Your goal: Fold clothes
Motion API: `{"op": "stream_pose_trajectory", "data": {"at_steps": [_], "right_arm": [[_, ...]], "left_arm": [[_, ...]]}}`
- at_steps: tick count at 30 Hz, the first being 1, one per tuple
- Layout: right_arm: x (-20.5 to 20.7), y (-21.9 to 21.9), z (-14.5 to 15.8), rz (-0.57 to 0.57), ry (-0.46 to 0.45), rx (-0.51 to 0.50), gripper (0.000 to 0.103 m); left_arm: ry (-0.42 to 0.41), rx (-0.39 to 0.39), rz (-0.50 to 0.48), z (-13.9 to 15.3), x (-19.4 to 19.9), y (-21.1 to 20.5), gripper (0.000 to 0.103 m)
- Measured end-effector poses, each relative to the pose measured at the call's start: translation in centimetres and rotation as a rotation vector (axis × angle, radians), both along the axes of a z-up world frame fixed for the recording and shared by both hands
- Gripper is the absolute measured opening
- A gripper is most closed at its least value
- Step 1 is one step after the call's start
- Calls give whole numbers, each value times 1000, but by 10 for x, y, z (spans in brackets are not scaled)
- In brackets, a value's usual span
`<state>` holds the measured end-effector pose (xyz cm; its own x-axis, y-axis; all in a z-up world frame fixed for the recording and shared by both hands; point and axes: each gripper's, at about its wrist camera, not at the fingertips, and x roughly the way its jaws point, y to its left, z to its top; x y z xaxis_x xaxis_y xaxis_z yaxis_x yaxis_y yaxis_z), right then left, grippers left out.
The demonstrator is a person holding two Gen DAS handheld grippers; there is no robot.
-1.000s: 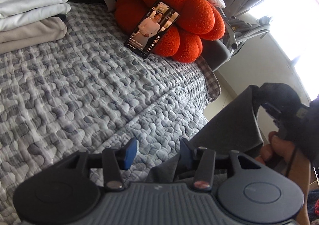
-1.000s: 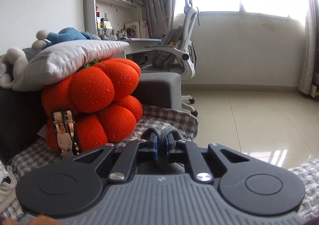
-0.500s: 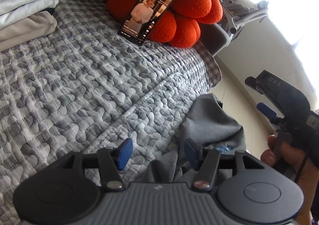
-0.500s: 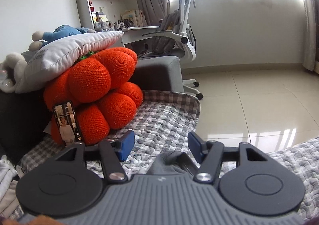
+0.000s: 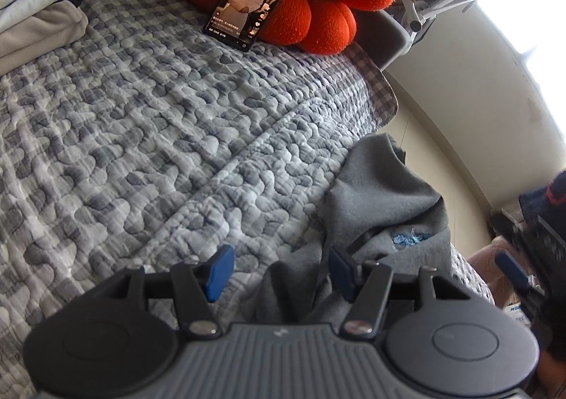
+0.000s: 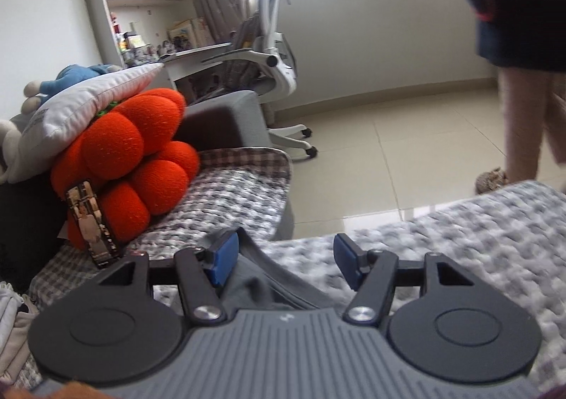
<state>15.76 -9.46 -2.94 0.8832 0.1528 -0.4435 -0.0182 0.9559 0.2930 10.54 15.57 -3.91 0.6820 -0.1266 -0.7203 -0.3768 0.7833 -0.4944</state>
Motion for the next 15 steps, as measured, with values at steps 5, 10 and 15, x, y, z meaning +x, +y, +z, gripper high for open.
{"op": "stream_pose_trajectory", "data": {"at_steps": [5, 10, 15], "right_arm": [[-18, -32, -17, -77, 57, 81, 64], [-33, -50, -36, -97, 108, 171, 64], [-42, -52, -49, -53, 184, 230, 64]], "left_arm": [[6, -3, 1, -2, 0, 1, 61], [4, 23, -5, -2, 2, -4, 61], [-5, 72, -22, -2, 4, -11, 60]]}}
